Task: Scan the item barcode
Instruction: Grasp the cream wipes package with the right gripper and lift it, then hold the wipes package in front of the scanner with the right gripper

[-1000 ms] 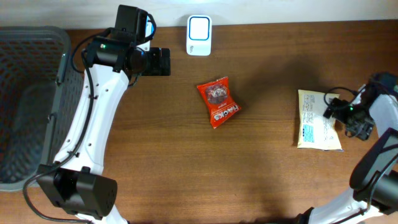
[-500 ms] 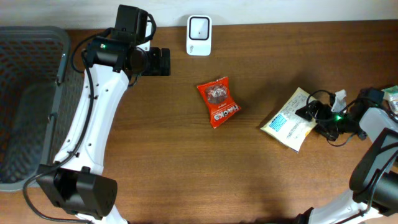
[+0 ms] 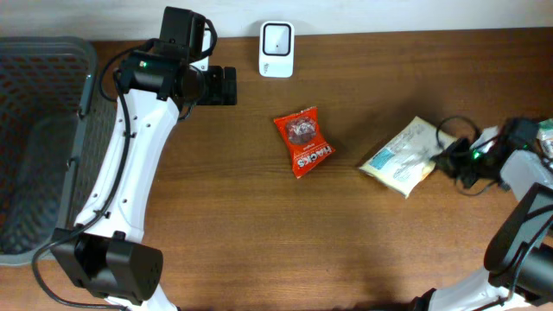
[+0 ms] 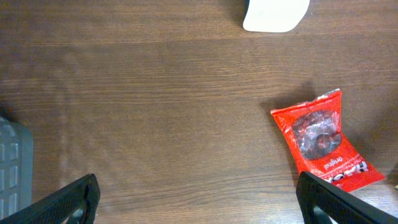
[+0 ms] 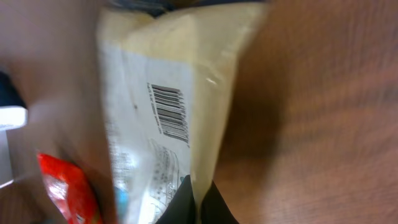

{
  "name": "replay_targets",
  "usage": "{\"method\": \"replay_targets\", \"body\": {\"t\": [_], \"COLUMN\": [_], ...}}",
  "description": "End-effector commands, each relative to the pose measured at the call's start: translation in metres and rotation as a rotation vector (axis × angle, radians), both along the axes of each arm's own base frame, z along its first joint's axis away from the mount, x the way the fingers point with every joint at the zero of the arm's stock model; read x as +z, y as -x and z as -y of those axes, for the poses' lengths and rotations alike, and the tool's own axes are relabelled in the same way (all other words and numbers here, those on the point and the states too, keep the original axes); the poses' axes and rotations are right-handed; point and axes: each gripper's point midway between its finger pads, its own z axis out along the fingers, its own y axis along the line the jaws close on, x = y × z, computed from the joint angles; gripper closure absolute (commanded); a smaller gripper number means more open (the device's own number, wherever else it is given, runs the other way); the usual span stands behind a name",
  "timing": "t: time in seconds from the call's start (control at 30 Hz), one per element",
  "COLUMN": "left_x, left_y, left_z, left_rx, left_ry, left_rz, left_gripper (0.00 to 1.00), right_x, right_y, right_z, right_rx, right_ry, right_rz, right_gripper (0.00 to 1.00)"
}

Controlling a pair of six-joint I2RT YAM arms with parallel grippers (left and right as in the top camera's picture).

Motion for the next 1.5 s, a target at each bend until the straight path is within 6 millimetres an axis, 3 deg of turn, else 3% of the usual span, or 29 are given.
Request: {"method": "replay_targets", "body": {"t": [0.0,0.1,0.13,0.2,0.27,0.3,0.33,0.37,0.43,0.47,0.57,0.63,0.67,0.77,0.8,0.87,0.93,0.97,1.07,1.17,1.23,1.3,1.33,1.4,1.47], "left_x": [0.001,0.001,0.001,0.001,0.001,0.001,0.001,0.001,0.001,0.001,0.001,0.001,0.001,0.001,0.001,0.001,0.001,0.001,0.001,0.001,0.001,0.001,0.001,0.001,0.001], "left_y": [0.0,0.0,0.0,0.0,0.0,0.0,0.0,0.0,0.0,0.0,0.0,0.0,0.0,0.0,0.0,0.0,0.0,0.0,0.0,0.0,0.0,0.0,0.0,0.0,0.0], "left_z": [-0.002,-0.002,-0.002,-0.002,-0.002,-0.002,-0.002,-0.002,-0.002,-0.002,-0.002,-0.002,-0.002,-0.002,-0.002,-0.002,-0.002,-0.002,-0.002,-0.002,-0.002,-0.002,-0.002,-0.002,-0.002], "left_rx": [-0.003,-0.003,-0.003,-0.003,-0.003,-0.003,-0.003,-0.003,-0.003,-0.003,-0.003,-0.003,-0.003,-0.003,-0.003,-0.003,-0.003,-0.003,-0.003,-0.003,-0.003,-0.003,-0.003,-0.003,-0.003], "left_ry": [0.004,0.004,0.004,0.004,0.004,0.004,0.004,0.004,0.004,0.004,0.004,0.004,0.004,0.004,0.004,0.004,0.004,0.004,0.004,0.004,0.004,0.004,0.004,0.004,0.004], "left_rz": [0.002,0.002,0.002,0.002,0.002,0.002,0.002,0.002,0.002,0.002,0.002,0.002,0.002,0.002,0.002,0.002,0.002,0.002,0.002,0.002,0.002,0.002,0.002,0.002,0.002], "left_gripper": [0.01,0.01,0.01,0.01,0.01,0.01,0.01,0.01,0.01,0.01,0.01,0.01,0.01,0.01,0.01,0.01,0.01,0.01,0.01,0.01,0.01,0.01,0.01,0.01,0.01], "right_x": [0.06,0.101,0.11,0.108,0.072,0.042,0.026,0.023,0.053,0.06,0.032,0.005,-0.018,-0.052,-0.057,-0.061,-0.051,-0.028,0.029,0.132,0.175,0.182,0.18,0.169,0.141], "right_y": [-0.01,-0.019,-0.031,-0.049,-0.076,-0.082,-0.083,-0.082,-0.078,-0.068,-0.04,-0.021,-0.019,-0.017,-0.016,-0.016,-0.033,-0.06,-0.116,-0.181,-0.19,-0.202,-0.212,-0.241,-0.26], "right_z": [0.037,0.034,0.011,-0.026,-0.083,-0.111,-0.125,-0.13,-0.118,-0.112,-0.127,-0.128,-0.128,-0.128,-0.128,-0.129,-0.14,-0.152,-0.171,-0.233,-0.287,-0.334,-0.344,-0.351,-0.356], "right_rx": [0.018,0.061,0.112,0.191,0.327,0.406,0.447,0.462,0.402,0.401,0.457,0.344,0.259,0.17,0.168,0.166,0.185,0.213,0.259,0.334,0.381,0.512,0.527,0.537,0.557], "right_ry": [0.338,0.67,0.806,0.862,0.822,0.754,0.721,0.718,0.7,0.632,0.422,0.371,0.348,0.324,0.325,0.325,0.272,0.216,0.175,0.168,0.153,0.215,0.211,0.245,0.268], "right_rz": [-0.049,-0.158,-0.156,-0.115,-0.069,-0.075,-0.086,-0.089,-0.083,-0.109,-0.195,-0.293,-0.291,-0.246,-0.235,-0.222,-0.146,-0.042,0.192,0.642,0.809,0.88,0.866,0.826,0.744], "right_gripper": [0.96,0.96,0.96,0.96,0.96,0.96,0.88,0.8,0.25,0.04,0.01,0.01,0.01,0.01,0.05,0.55,0.89,0.96,0.96,0.96,0.96,0.96,0.96,0.96,0.96]}}
